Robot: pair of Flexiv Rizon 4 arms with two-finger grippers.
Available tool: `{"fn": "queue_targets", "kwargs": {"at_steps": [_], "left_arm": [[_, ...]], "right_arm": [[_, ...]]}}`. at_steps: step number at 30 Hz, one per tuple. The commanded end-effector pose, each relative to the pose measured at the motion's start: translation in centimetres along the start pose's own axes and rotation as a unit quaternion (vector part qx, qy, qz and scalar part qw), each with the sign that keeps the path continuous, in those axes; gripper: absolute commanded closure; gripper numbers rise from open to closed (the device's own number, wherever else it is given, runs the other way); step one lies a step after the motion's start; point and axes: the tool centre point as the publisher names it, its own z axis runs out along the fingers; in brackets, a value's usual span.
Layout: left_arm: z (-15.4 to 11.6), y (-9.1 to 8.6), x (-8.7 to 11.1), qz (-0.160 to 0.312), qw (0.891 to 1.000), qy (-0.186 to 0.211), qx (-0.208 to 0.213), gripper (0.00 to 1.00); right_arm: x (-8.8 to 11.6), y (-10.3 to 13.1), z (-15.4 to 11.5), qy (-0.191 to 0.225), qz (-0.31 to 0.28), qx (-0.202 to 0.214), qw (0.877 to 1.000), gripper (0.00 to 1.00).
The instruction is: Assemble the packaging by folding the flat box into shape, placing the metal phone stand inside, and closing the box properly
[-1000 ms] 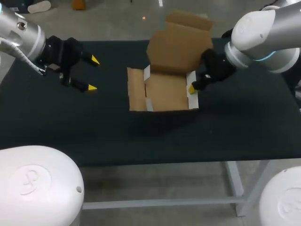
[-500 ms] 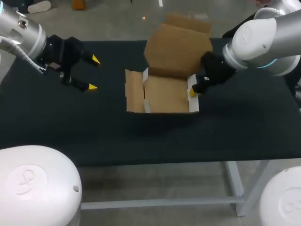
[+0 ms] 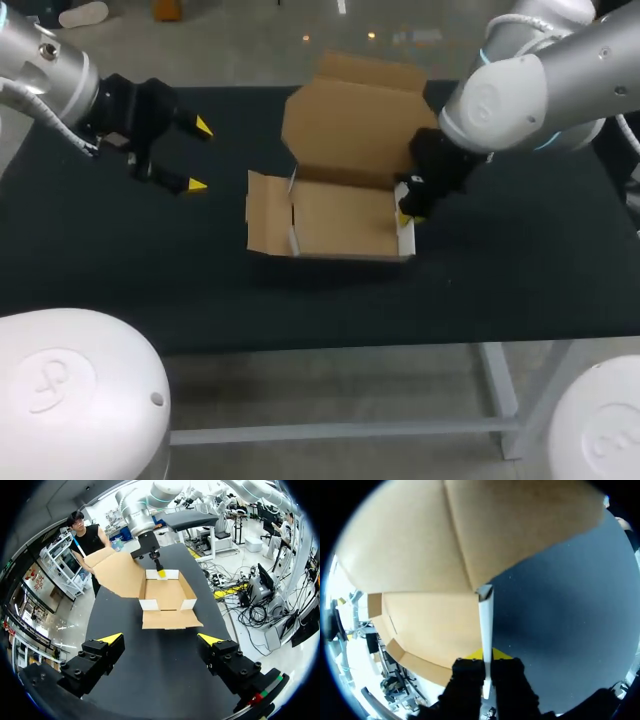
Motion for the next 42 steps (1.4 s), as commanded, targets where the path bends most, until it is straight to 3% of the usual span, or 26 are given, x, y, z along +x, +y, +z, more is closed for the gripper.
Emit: {"fn": "queue_targets", "kwargs": {"at_steps": [1,7,14,24,33,42], "left_arm": [[-0.1,-0.1,0.0,0.0,1.0,0.002,-0.002,0.0],[-0.1,-0.1,0.0,0.0,1.0,0.002,-0.002,0.0],[-0.1,-0.1,0.0,0.0,1.0,0.002,-0.002,0.0],[0.8,0.8,0.3,-0.005,0.999,0.012,-0.033,0.0],[1.5,1.6,0.4,-0.011,0.998,0.02,-0.061,0.0],[1.6,1.7,0.5,-0.011,0.998,0.021,-0.06,0.0]], "right_arm": [[0.5,0.5,0.2,-0.047,0.014,0.032,0.998,1.0],[0.1,-0.2,1.2,-0.083,0.054,0.081,0.992,1.0],[0.1,-0.2,1.2,-0.083,0.054,0.081,0.992,1.0],[0.1,-0.2,1.4,-0.083,0.054,0.082,0.992,1.0],[-0.3,-0.6,2.6,-0.1,0.077,0.102,0.987,1.0],[-0.6,-0.5,3.6,-0.095,0.081,0.117,0.985,1.0]]}}
